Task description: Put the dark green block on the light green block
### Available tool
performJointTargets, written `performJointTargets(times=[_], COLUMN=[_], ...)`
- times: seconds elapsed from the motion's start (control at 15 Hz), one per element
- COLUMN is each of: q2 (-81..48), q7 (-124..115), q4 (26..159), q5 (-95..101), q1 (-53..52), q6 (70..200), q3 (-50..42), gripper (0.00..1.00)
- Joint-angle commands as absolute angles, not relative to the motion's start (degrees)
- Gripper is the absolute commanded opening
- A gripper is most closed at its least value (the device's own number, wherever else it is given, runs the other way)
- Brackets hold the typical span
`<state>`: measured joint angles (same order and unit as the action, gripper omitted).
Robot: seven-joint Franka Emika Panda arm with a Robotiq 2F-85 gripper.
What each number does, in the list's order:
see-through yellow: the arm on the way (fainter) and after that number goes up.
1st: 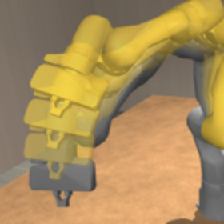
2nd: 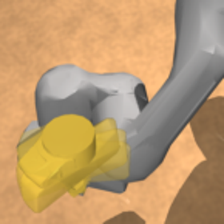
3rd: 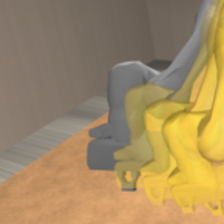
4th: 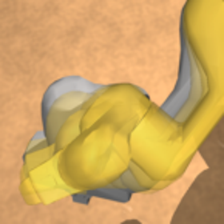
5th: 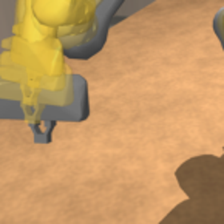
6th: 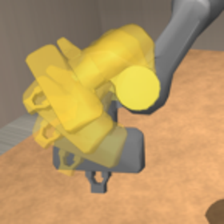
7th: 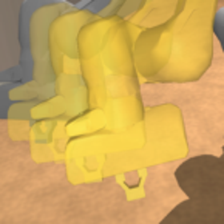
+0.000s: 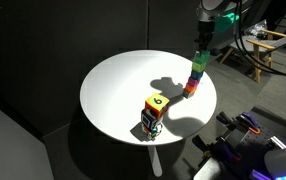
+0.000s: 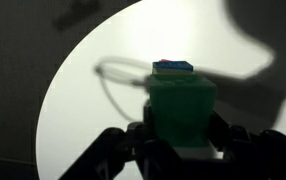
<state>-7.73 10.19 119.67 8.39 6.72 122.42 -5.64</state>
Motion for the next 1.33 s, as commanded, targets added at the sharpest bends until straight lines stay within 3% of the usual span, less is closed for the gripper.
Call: performJointTargets(times=[0.0,0.27,1.27], q2=[-7.9,-7.9,-5.0], q7=[8.5,8.5,10.0], q4=[118.5,118.5,118.5], q5=[10.3,10.4,8.2], q1=[6.2,6.2,6.3], q6=[120.6,120.5,121.3], q3=[-5.8,-5.8,-5.2], gripper=[0.70,0.99,1.00])
